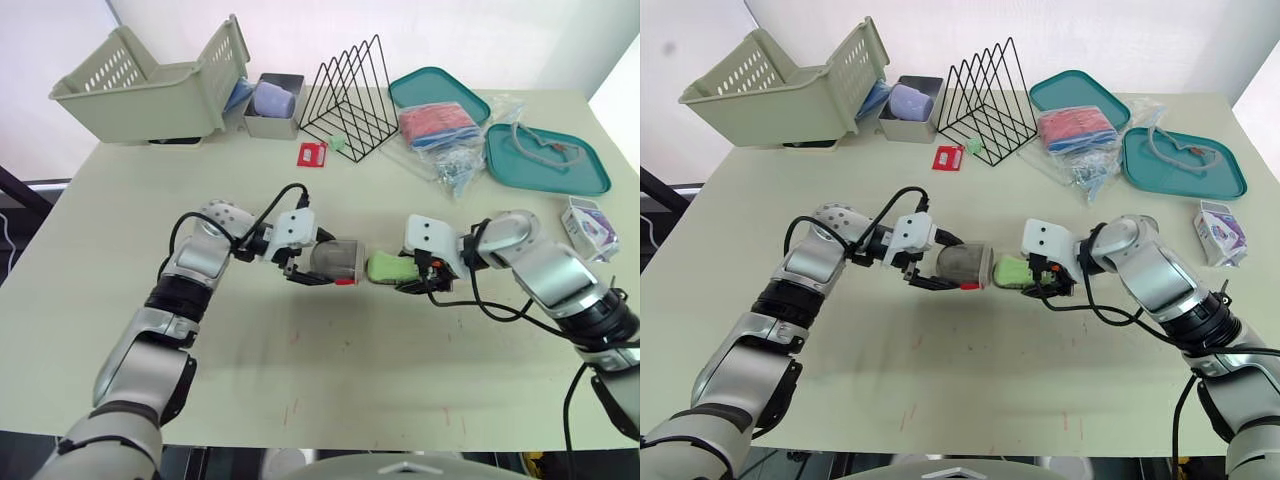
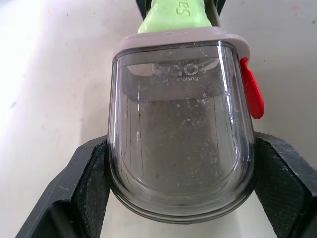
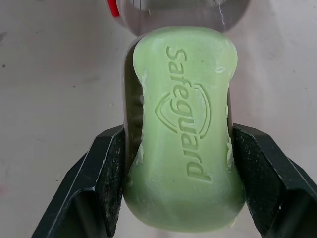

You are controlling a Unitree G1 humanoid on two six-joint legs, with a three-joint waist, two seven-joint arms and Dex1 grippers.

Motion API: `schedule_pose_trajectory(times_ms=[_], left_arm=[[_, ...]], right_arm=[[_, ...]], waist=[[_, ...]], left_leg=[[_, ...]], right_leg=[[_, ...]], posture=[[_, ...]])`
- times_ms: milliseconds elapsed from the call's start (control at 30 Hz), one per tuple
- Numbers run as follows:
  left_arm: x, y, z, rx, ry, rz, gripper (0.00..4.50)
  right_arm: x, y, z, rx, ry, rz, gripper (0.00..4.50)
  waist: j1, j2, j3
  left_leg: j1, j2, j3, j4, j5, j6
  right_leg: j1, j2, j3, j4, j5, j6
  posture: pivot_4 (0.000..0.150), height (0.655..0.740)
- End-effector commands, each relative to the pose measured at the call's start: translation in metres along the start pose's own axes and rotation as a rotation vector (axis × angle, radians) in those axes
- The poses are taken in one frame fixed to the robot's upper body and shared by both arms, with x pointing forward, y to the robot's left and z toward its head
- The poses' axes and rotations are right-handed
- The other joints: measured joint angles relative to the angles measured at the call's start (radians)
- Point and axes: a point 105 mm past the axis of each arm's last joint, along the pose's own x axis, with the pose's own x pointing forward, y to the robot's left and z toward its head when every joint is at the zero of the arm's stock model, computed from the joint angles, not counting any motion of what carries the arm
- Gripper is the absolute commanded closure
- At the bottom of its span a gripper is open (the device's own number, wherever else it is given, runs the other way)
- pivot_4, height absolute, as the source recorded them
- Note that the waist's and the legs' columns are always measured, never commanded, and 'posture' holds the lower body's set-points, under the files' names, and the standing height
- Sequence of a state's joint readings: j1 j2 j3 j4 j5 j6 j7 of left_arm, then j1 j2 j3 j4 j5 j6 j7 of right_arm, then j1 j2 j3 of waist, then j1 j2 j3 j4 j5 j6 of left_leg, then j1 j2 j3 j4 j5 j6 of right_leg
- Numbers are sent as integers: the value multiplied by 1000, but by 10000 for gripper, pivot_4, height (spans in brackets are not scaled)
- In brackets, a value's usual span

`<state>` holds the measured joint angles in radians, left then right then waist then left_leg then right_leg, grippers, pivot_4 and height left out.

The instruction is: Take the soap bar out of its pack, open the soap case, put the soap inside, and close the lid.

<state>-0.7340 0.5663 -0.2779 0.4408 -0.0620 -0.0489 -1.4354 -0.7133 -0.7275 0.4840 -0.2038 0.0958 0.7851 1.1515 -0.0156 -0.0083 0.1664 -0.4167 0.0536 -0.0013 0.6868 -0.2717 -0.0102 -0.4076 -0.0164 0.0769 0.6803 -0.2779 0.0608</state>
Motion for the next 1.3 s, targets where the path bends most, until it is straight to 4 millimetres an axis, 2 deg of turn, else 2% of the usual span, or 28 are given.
schedule_pose_trajectory(times_ms=[33,400,833,1300], left_arm=[[-1,4,16,53,-47,16,10178],[1,5,19,59,-58,18,10178],[14,7,28,64,-99,28,10178],[24,9,38,72,-149,51,10178]], right_arm=[[-8,1,17,-70,-17,-6,14930],[-8,2,21,-87,3,9,14930],[-15,1,23,-103,94,20,14930],[-14,-1,35,-117,69,15,14930]], waist=[[0,0,0],[0,0,0],[0,0,0],[0,0,0]], left_leg=[[0,0,0,0,0,0],[0,0,0,0,0,0],[0,0,0,0,0,0],[0,0,0,0,0,0]], right_leg=[[0,0,0,0,0,0],[0,0,0,0,0,0],[0,0,0,0,0,0],[0,0,0,0,0,0]], posture=[[1500,7400],[1500,7400],[1500,7400],[1500,7400]])
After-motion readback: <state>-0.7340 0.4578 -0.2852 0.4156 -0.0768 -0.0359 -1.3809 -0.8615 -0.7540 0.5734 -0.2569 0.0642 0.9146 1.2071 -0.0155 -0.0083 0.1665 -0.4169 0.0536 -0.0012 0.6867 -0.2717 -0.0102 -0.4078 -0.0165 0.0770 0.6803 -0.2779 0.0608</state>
